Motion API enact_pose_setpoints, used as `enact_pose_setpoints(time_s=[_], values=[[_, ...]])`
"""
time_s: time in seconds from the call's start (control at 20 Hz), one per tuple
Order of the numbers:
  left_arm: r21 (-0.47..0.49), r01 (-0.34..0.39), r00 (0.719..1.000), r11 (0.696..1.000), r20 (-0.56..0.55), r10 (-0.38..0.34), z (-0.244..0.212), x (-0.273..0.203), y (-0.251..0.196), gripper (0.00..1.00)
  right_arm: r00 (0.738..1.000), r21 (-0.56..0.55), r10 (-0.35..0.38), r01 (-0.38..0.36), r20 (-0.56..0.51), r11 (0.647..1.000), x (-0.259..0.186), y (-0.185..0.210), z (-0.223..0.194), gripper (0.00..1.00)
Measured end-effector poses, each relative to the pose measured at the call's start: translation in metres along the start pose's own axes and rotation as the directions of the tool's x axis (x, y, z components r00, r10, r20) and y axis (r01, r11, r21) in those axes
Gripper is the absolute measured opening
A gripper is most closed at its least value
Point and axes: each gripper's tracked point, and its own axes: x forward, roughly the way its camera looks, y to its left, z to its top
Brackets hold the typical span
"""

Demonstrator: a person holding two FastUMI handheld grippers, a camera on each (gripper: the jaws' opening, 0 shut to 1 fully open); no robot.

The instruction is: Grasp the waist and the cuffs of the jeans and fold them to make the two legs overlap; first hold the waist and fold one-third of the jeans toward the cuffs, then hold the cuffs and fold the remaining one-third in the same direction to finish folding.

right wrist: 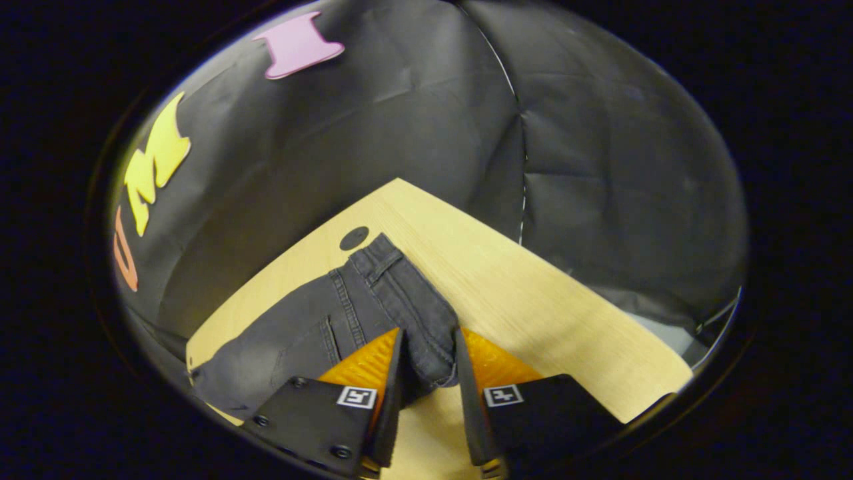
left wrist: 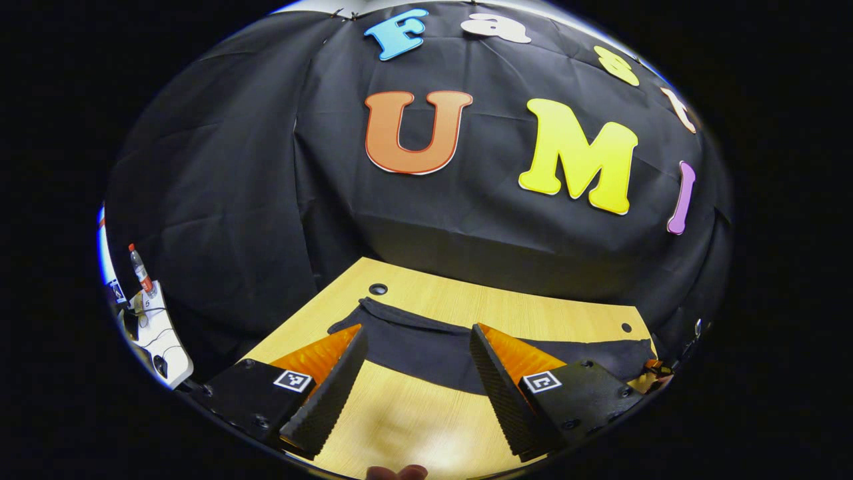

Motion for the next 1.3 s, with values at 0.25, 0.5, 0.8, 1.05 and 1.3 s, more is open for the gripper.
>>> enact_pose_setpoints(time_s=[0.25,0.5,0.8,1.05,1.3], values=[[-0.013,0.004,1.000,1.000,0.013,-0.004,0.001,0.000,0.020,0.99,0.997,-0.094,-0.061,0.065,0.044,0.993,-0.026,0.018,0.018,0.04],[-0.032,0.010,0.999,0.999,0.040,-0.008,0.002,-0.001,0.052,0.99,0.988,-0.208,-0.007,0.039,0.156,0.977,-0.096,0.076,0.050,0.04],[-0.043,0.060,0.995,0.997,0.086,-0.056,0.003,0.004,0.081,0.99,0.954,-0.330,0.119,-0.023,0.274,0.944,-0.190,0.225,0.055,0.04],[-0.052,0.121,0.988,0.991,0.108,-0.115,-0.002,0.015,0.102,0.99,0.934,-0.447,0.237,-0.098,0.268,0.889,-0.213,0.360,-0.009,0.04],[-0.119,0.116,0.991,0.986,0.079,-0.107,-0.017,0.027,0.136,0.99,0.937,-0.561,0.306,-0.165,0.166,0.811,-0.185,0.461,-0.120,0.04]])
